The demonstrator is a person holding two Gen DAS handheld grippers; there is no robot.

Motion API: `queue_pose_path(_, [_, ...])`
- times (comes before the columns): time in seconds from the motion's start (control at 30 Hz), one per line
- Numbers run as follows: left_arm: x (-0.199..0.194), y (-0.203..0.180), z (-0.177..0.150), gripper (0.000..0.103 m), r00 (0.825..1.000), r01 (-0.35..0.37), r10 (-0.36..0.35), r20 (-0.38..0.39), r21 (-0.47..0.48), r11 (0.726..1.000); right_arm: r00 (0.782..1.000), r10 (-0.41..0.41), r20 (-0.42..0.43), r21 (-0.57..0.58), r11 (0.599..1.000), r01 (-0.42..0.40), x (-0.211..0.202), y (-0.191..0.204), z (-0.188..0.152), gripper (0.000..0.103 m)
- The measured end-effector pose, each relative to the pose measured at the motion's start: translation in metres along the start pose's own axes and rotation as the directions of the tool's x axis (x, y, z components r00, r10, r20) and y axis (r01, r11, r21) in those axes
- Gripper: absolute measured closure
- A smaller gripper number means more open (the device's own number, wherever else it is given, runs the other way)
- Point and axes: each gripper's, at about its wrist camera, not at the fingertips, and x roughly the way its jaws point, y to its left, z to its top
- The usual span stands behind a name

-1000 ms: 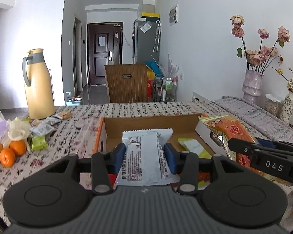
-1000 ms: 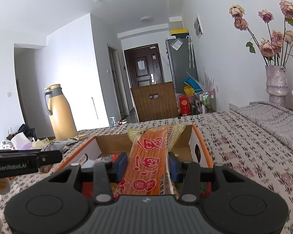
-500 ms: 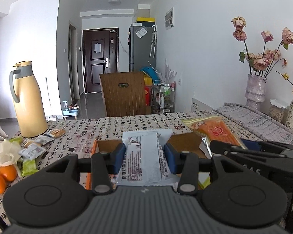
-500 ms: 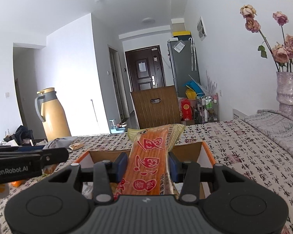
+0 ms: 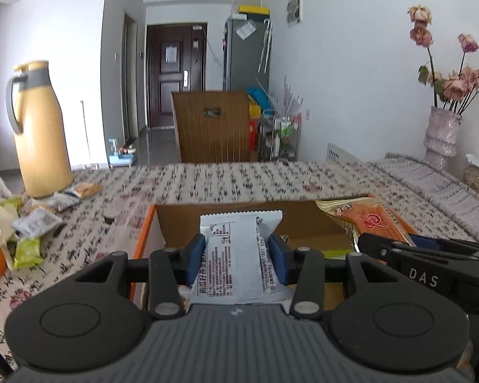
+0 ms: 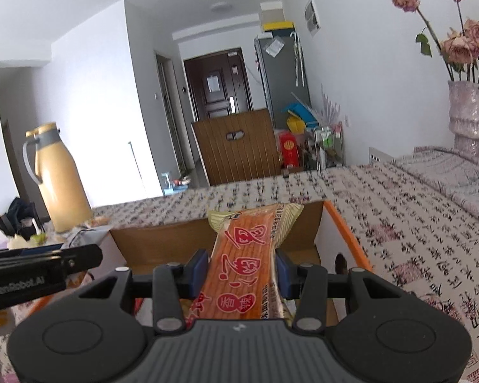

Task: Organize snacks
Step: 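Carry the orange wafer bag and white packet into the box and open both tools, then withdraw both open tools from the box back to the snack pile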

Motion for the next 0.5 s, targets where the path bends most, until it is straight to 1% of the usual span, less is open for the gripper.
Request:
queue_pose_path(0.1, [0.005,0.006,-0.005,0.058,0.999,0.022,-0.023,-0.023,-0.018,1.000,1.000,-0.008,-0.023,-0.018,1.000,0.008,0.003,0.002,-0.005,0.059])
queue_pose_path(0.17, [0.004,0.009,-0.006,0.056,1.000,0.022,-0.022,-0.019,-0.030,0.999,1.000,-0.018,-0.021,-0.018,1.000,0.018,0.002,0.003,-0.006,0.057])
queue_pose_path(0.2, [0.002,0.009,-0.005,0.049,1.000,0.019,-0.020,-0.012,-0.036,0.999,1.000,-0.019,-0.018,-0.010,1.000,0.019,0.001,0.001,-0.006,0.051])
queue_pose_path(0.23, [0.001,0.010,-0.005,0.030,1.000,0.017,-0.017,-0.003,-0.042,0.999,1.000,-0.014,-0.020,0.002,1.000,0.014,0.000,0.000,-0.006,0.044])
queue_pose_path(0.27, [-0.002,0.011,-0.005,0.018,1.000,0.005,-0.004,0.011,-0.051,0.999,1.000,-0.013,-0.020,0.013,1.000,0.013,-0.001,-0.002,-0.006,0.027])
queue_pose_path(0.3, [-0.006,0.011,-0.005,0.001,0.999,-0.014,0.016,0.031,-0.059,0.998,1.000,-0.022,-0.014,0.016,1.000,0.022,-0.002,-0.003,-0.006,0.015])
queue_pose_path(0.37, [-0.012,0.012,-0.004,0.000,0.997,-0.030,0.034,0.064,-0.066,0.997,0.999,-0.032,-0.003,0.019,0.999,0.032,-0.004,-0.003,-0.006,0.009])
queue_pose_path(0.4, [-0.013,0.013,-0.003,0.000,0.997,-0.024,0.029,0.068,-0.072,0.997,1.000,-0.027,0.000,0.023,0.999,0.027,-0.005,-0.004,-0.006,0.003])
queue_pose_path(0.43, [-0.013,0.013,-0.003,0.000,0.997,-0.026,0.031,0.068,-0.078,0.997,1.000,-0.026,0.001,0.026,0.999,0.026,-0.005,-0.004,-0.006,0.000])
queue_pose_path(0.5, [-0.012,0.013,-0.002,0.000,0.997,-0.041,0.046,0.055,-0.086,0.995,1.000,-0.029,0.003,0.029,0.999,0.029,-0.005,-0.004,-0.006,0.000])
